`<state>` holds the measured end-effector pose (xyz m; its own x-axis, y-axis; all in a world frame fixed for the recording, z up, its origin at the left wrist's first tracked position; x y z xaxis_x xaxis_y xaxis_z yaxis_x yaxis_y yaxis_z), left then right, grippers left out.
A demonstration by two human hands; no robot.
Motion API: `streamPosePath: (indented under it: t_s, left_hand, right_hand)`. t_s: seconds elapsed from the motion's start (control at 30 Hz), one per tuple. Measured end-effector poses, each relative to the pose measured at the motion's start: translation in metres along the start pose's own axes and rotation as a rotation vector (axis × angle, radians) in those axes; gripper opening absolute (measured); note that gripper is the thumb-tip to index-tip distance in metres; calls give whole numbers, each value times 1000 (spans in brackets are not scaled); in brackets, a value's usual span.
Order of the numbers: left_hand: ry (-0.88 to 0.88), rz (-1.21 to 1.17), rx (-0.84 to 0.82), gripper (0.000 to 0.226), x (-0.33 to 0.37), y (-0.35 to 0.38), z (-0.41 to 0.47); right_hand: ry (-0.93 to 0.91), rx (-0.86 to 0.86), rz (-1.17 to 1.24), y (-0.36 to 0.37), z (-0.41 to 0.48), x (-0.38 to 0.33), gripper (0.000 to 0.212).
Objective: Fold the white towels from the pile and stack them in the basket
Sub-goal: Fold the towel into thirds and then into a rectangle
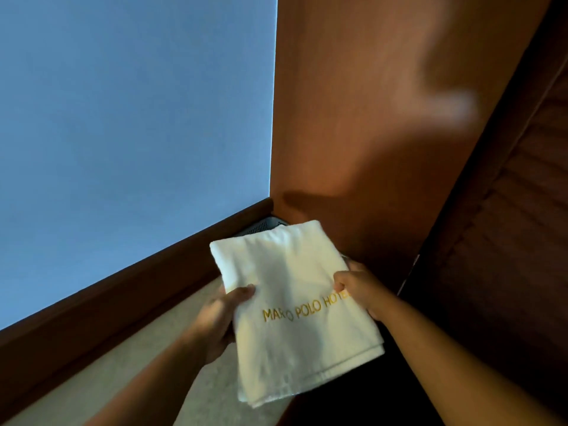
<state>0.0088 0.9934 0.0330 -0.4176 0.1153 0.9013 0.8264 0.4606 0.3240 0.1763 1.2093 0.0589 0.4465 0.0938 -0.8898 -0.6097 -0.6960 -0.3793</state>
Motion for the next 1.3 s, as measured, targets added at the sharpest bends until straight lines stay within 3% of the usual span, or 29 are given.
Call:
streamPosePath:
  t_s: [0.13, 0.33, 0.77, 0.9, 1.0, 1.03, 1.1, 1.17, 1.23, 1.3]
  left_hand:
    - [-52, 70, -14, 64, -10, -7, 48]
    - [-64, 83, 57, 41, -23, -10, 144]
    - [35, -40, 352, 42, -14, -18, 314]
    - [-81, -53, 418, 40, -58, -25, 324]
    - [-250, -36, 399, 47, -92, -31, 317]
    - [-287, 6, 395, 59, -95, -32, 314]
    - [-298, 244, 455, 100, -87, -37, 311]
    - [-317, 733, 563, 127, -62, -37, 314]
    - [-266, 1234, 606, 124, -35, -26, 327]
    - [-180, 1440, 441, 109, -33, -17, 350]
  right_hand:
    - [20, 8, -70, -6, 51, 8, 57]
    - [3, -54, -225, -20, 161, 12, 33]
    - [-102, -121, -543, -30, 390, 7, 67]
    - [-56, -256, -690, -13, 408, 50, 65]
    - [-12, -357, -837, -6, 407, 86, 46]
    - [8, -346, -875, -6, 408, 96, 43]
    - [28, -274, -943, -6, 405, 109, 59]
    - [-138, -175, -1083, -1, 399, 111, 83]
    - [-394, -157, -1160, 10, 387, 109, 93]
    - [-535, -288, -1102, 21, 376, 118, 86]
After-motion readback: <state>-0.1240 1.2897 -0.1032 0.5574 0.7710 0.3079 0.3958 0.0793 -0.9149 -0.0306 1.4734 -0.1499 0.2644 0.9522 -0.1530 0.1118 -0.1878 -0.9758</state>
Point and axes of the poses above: each hand's wrist, its own z-axis towards the middle knuckle, its own y-axis out of the palm, x = y × z, the point moved 5 cm from there along z, towards the middle knuckle, and after that the axes turned 8 degrees about -x, right-handed, at the moved point
